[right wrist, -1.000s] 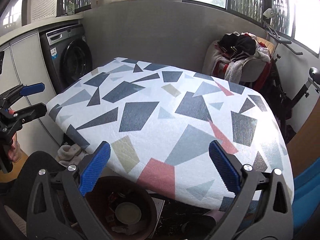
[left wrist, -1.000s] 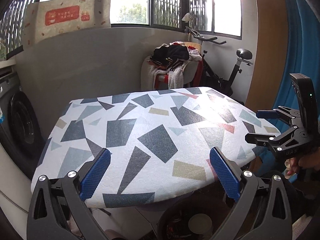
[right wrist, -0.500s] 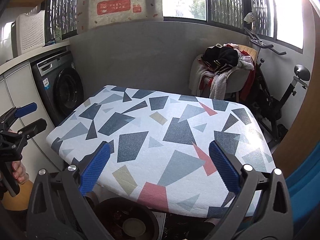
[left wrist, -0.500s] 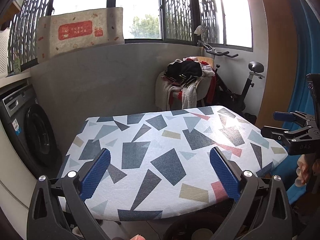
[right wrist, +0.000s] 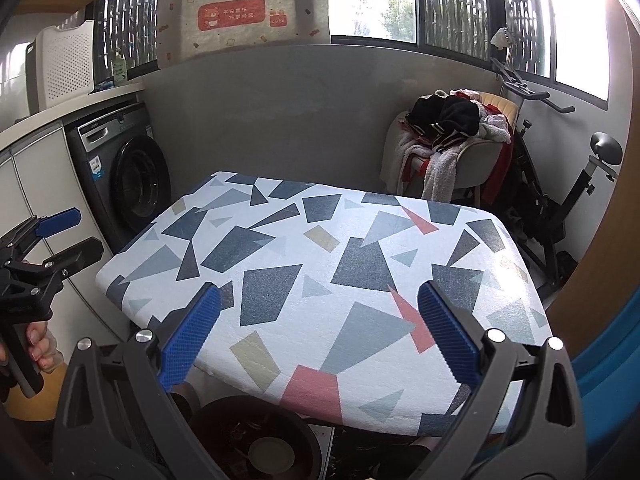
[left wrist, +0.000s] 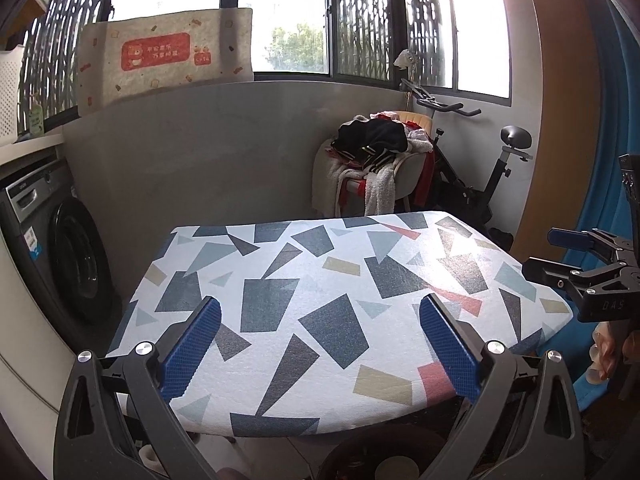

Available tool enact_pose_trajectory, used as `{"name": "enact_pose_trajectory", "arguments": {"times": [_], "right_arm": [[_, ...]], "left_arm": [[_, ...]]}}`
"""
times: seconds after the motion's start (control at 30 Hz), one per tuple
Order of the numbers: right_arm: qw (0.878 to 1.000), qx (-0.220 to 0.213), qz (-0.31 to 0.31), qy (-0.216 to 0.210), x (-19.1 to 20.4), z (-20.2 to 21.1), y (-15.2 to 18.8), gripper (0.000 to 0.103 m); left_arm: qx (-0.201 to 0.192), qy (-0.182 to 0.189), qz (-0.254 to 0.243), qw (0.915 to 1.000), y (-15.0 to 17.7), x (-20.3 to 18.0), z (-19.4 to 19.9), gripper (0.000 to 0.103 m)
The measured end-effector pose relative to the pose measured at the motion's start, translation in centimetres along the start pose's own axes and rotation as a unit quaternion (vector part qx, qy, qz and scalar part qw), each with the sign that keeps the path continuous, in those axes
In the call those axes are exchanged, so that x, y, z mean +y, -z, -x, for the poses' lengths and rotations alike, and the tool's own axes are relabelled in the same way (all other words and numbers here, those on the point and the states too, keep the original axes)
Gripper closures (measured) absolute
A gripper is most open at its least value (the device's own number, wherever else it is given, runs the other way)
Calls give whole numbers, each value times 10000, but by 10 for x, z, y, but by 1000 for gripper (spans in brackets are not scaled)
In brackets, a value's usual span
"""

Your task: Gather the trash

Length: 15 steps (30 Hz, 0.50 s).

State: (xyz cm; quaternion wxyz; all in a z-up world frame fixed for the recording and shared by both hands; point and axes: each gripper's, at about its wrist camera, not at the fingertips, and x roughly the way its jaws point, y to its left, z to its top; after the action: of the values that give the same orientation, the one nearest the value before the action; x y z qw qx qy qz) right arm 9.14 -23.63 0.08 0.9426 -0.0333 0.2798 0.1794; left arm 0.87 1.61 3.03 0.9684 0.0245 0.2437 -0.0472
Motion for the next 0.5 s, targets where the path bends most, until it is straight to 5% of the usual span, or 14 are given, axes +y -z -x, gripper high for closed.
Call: {"name": "enact_pose_trajectory", "arguments": {"times": [0.5], "right_arm": [[10000, 12, -7, 12, 2, -1, 2, 6]], "left_arm": [[71, -3, -76, 9999, 3, -4, -2, 6]]}}
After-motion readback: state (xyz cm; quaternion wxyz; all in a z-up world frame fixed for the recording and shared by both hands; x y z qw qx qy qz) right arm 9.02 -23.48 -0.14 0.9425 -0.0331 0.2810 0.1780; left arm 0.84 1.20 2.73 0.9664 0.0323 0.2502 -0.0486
